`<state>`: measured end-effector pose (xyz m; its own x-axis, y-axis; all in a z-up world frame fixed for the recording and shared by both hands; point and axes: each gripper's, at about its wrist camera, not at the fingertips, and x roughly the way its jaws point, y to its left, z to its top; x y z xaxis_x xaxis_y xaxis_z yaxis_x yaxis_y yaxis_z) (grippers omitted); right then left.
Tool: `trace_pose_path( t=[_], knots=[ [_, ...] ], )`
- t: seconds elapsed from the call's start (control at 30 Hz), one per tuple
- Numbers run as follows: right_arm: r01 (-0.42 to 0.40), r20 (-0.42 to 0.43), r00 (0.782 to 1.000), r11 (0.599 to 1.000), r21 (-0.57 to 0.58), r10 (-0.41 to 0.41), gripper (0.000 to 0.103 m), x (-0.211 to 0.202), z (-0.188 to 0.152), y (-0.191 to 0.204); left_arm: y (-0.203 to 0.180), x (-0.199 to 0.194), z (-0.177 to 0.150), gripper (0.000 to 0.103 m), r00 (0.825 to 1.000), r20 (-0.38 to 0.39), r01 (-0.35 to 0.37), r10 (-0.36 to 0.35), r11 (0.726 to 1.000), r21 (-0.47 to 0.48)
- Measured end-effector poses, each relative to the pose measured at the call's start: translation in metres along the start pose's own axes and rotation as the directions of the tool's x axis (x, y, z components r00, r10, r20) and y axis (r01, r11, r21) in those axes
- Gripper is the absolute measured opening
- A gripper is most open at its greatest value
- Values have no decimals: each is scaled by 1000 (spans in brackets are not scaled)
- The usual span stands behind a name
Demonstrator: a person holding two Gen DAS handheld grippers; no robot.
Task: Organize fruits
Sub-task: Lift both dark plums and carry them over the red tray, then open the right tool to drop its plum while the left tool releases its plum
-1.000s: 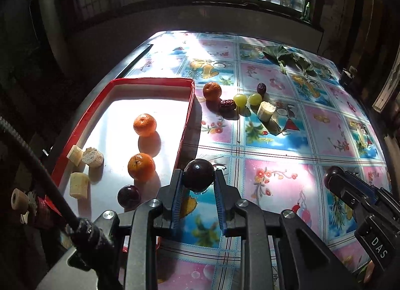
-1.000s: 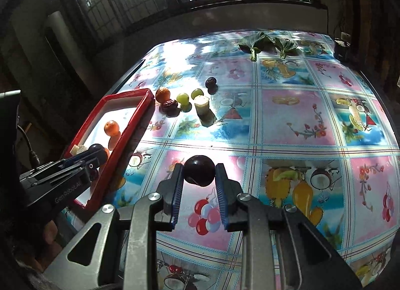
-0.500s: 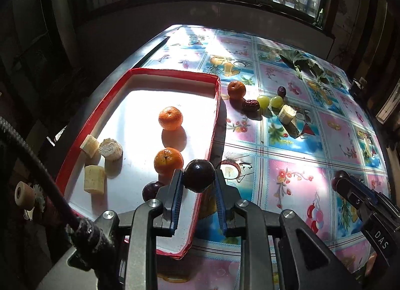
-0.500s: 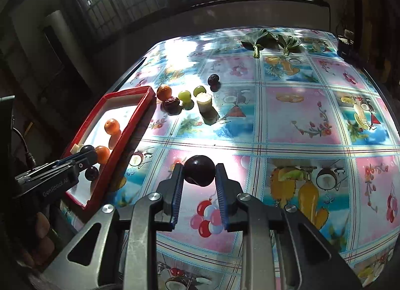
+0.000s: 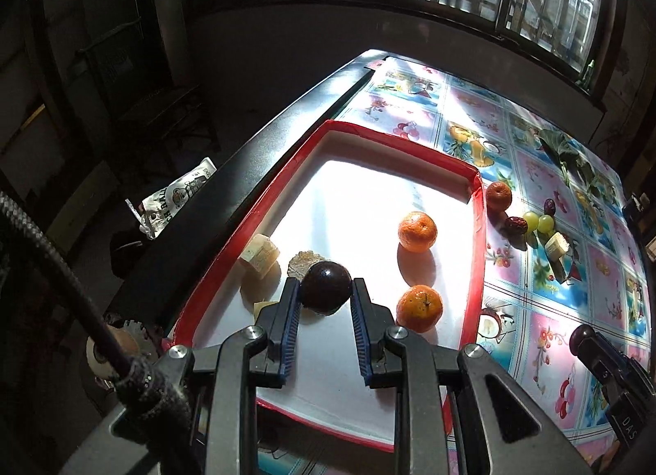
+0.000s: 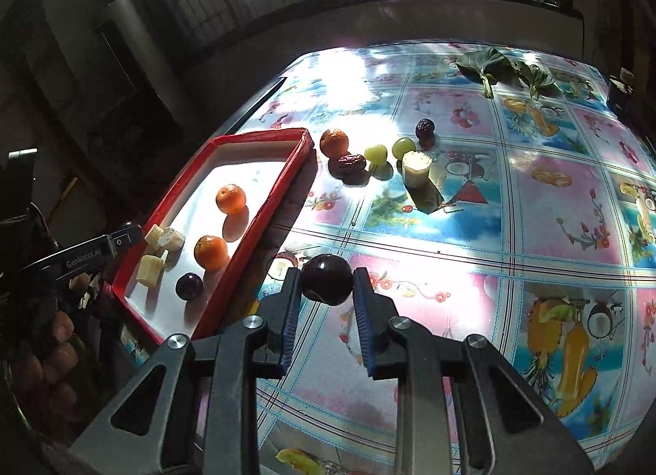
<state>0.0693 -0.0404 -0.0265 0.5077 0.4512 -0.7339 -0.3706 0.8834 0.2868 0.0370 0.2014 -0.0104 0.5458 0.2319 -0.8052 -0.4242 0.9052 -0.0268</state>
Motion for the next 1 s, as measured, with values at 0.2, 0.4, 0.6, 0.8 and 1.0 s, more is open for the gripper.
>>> trace_pose_path(
  t=[0.2,0.4,0.6,0.8,1.0],
  knots=[
    [-24,-17,1000,1000,-14,24,27,12,6,9,7,7,4,23,1000,-8,-10,10,1000,-4],
    [-72,-33,997,997,-22,71,28,36,27,27,8,18,16,23,1000,-18,-17,17,1000,-6],
    [-109,-37,994,993,-42,107,28,77,69,52,6,39,35,24,999,-51,9,-10,1000,-21],
    [-101,-90,991,994,-36,98,28,129,99,62,4,65,49,23,994,-100,32,-35,999,-31],
    [-84,-133,988,994,-73,74,28,163,111,66,-4,89,49,23,990,-140,12,-12,1000,-2]
  ],
)
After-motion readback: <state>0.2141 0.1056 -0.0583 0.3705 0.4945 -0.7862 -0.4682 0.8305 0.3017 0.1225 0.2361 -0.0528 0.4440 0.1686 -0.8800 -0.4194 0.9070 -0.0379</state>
